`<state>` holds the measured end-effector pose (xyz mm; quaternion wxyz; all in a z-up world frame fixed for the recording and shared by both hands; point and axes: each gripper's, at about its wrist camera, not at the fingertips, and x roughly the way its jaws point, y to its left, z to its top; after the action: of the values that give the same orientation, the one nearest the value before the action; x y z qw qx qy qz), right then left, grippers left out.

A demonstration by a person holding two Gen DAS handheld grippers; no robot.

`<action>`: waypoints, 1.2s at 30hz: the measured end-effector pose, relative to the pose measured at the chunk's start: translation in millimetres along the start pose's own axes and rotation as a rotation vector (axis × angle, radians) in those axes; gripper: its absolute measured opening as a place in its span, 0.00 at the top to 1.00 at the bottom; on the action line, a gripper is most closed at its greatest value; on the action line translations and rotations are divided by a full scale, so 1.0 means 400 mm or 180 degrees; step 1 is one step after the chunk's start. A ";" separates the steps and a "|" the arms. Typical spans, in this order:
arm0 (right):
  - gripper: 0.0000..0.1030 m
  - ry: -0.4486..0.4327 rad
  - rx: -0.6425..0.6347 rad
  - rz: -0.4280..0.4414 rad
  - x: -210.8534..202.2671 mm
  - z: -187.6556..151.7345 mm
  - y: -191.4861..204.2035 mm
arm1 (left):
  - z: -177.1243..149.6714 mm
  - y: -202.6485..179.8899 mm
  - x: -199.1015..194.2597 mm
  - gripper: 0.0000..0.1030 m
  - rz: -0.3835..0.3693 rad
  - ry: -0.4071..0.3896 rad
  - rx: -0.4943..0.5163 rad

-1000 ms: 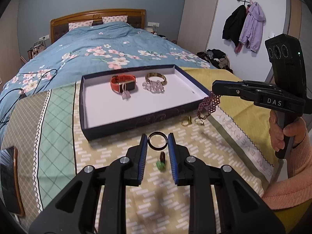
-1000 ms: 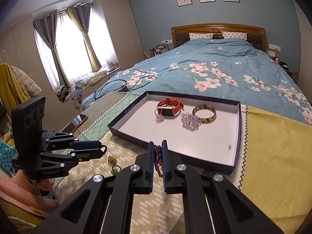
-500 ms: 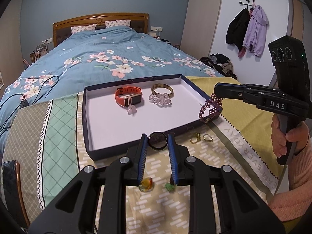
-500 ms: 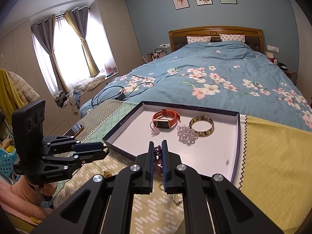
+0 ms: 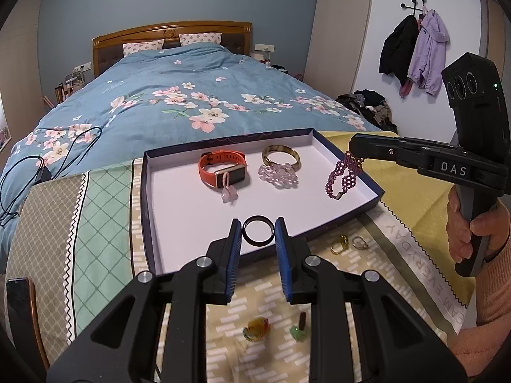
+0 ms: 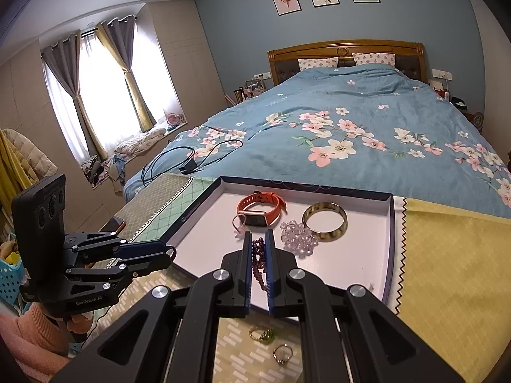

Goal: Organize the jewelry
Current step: 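Lift the black ring with the left tool while the right tool carries the purple bracelet toward the box, then carry the black ring with the left tool while the right tool lowers the bracelet into the box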

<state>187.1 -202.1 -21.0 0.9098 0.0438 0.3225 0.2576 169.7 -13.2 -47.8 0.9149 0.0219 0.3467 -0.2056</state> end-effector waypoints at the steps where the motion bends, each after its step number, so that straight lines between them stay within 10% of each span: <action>1: 0.94 0.0001 0.0002 0.0003 0.000 0.000 0.000 | 0.004 0.003 0.006 0.79 0.0000 0.0001 -0.0002; 36: 0.94 0.0110 0.0182 0.0004 0.128 0.032 -0.040 | 0.051 0.032 0.127 0.79 0.0140 0.0182 -0.0018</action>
<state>235.7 -189.6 -43.6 0.9023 0.0656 0.3454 0.2495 221.8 -23.6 -66.1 0.9090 0.0329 0.3727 -0.1838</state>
